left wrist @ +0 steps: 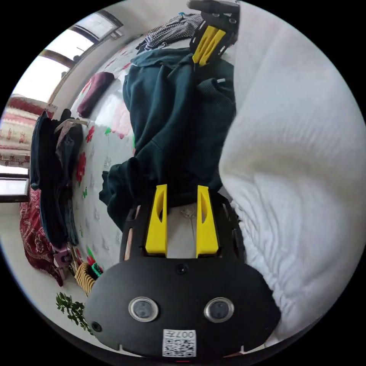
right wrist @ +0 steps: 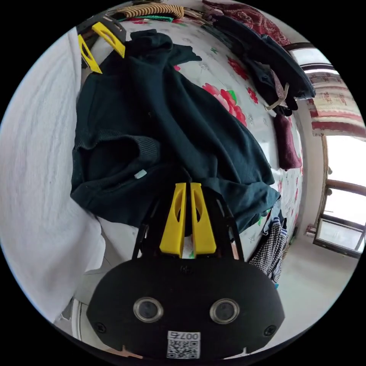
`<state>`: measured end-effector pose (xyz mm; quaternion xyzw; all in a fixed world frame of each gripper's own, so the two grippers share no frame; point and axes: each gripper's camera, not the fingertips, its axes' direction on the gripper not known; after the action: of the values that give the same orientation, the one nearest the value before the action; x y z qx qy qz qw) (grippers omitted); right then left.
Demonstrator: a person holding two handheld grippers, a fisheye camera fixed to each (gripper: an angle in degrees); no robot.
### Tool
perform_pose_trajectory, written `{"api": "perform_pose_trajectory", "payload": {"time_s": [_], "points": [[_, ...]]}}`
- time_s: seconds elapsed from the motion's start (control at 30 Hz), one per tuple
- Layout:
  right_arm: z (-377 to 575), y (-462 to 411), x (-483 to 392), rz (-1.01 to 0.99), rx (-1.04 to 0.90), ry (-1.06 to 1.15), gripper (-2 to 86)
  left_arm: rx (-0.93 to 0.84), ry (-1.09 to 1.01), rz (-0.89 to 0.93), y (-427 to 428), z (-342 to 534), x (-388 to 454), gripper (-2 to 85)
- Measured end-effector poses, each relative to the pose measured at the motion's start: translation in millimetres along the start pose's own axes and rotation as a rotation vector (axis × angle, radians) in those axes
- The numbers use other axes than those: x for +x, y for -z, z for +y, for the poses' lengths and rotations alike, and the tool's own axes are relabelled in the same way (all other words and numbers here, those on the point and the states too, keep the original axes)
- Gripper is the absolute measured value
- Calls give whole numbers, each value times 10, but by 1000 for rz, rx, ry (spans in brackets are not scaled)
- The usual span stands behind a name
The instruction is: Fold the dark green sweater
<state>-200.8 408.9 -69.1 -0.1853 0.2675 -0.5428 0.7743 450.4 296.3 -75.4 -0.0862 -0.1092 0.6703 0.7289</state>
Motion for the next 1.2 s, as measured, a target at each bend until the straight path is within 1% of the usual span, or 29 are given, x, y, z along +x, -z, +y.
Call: {"api": "perform_pose_trajectory", "payload": {"time_s": [0.03, 0.1, 0.13, 0.17, 0.2, 0.23, 0.27, 0.3, 0.33, 0.37, 0.4, 0.43, 0.47, 0.5, 0.57, 0.6, 0.67, 0.7, 0.73, 0.77, 0.8, 0.87, 0.9, 0.97, 1.03, 1.07, 1.13, 1.2], "points": [[74, 84, 64, 3, 21, -41, 4, 55, -24, 56, -14, 15, -34, 76], [488, 440, 362, 37, 102, -240, 0, 38, 39, 102, -79, 33, -156, 57], [617, 533, 440, 48, 123, -297, 0, 27, 115, 107, -112, 87, -246, 23], [911, 735, 587, 75, 172, -414, -1, 36, 166, 121, -118, 173, -319, 3], [1220, 940, 713, 100, 213, -523, -1, 45, 195, 138, -107, 223, -366, 0], [1381, 1049, 767, 110, 238, -574, -1, 84, 275, 164, -36, 347, -488, -4], [1710, 1281, 855, 119, 298, -670, -1, 153, 385, 176, 98, 516, -643, -7], [2041, 1513, 921, 117, 366, -769, -2, 191, 443, 186, 176, 616, -728, -7], [2205, 1626, 943, 116, 403, -818, -2, 276, 558, 197, 346, 841, -896, -8], [2529, 1855, 964, 114, 488, -908, -2, 380, 662, 205, 532, 1095, -1053, -9], [2829, 2092, 956, 102, 579, -965, -1, 437, 706, 213, 627, 1225, -1127, -9], [2960, 2205, 938, 100, 626, -981, -1, 546, 781, 228, 814, 1472, -1267, -9], [3176, 2416, 883, 101, 715, -995, -1, 647, 839, 239, 1001, 1690, -1394, -9], [3336, 2607, 811, 119, 788, -997, -1, 696, 858, 240, 1100, 1786, -1446, -9], [3513, 2871, 706, 161, 866, -995, -1, 864, 899, 210, 1524, 2081, -1583, -9], [3609, 3042, 639, 194, 908, -987, -1, 900, 904, 198, 1641, 2142, -1601, -10], [3748, 3296, 532, 260, 971, -977, -1, 1076, 882, 133, 2162, 2380, -1575, -10], [3844, 3465, 463, 312, 1009, -971, -1, 1119, 872, 117, 2299, 2438, -1551, -10], [3894, 3547, 432, 338, 1030, -971, -1, 1204, 845, 73, 2577, 2551, -1480, -10], [3999, 3704, 372, 389, 1076, -975, -1, 1283, 807, 11, 2857, 2661, -1376, -10], [4101, 3850, 315, 440, 1128, -976, -1, 1322, 786, -24, 2993, 2714, -1316, -10], [4238, 4039, 251, 508, 1206, -972, -1, 1458, 707, -164, 3467, 2905, -1071, -10], [4296, 4136, 239, 544, 1243, -965, -1, 1479, 694, -205, 3563, 2938, -1013, -10], [4312, 4214, 293, 590, 1265, -940, -1, 1536, 665, -358, 3840, 3010, -838, -10], [4250, 4207, 460, 604, 1253, -914, 0, 1539, 665, -451, 3938, 2974, -818, -10], [4175, 4164, 650, 580, 1238, -900, 0, 1518, 682, -493, 3952, 2895, -892, -10], [4016, 4049, 1043, 503, 1209, -875, 2, 1470, 723, -476, 3911, 2705, -1182, -10], [3681, 3783, 1684, 422, 1130, -861, 6, 1386, 777, -420, 3781, 2420, -1656, -10]]}}
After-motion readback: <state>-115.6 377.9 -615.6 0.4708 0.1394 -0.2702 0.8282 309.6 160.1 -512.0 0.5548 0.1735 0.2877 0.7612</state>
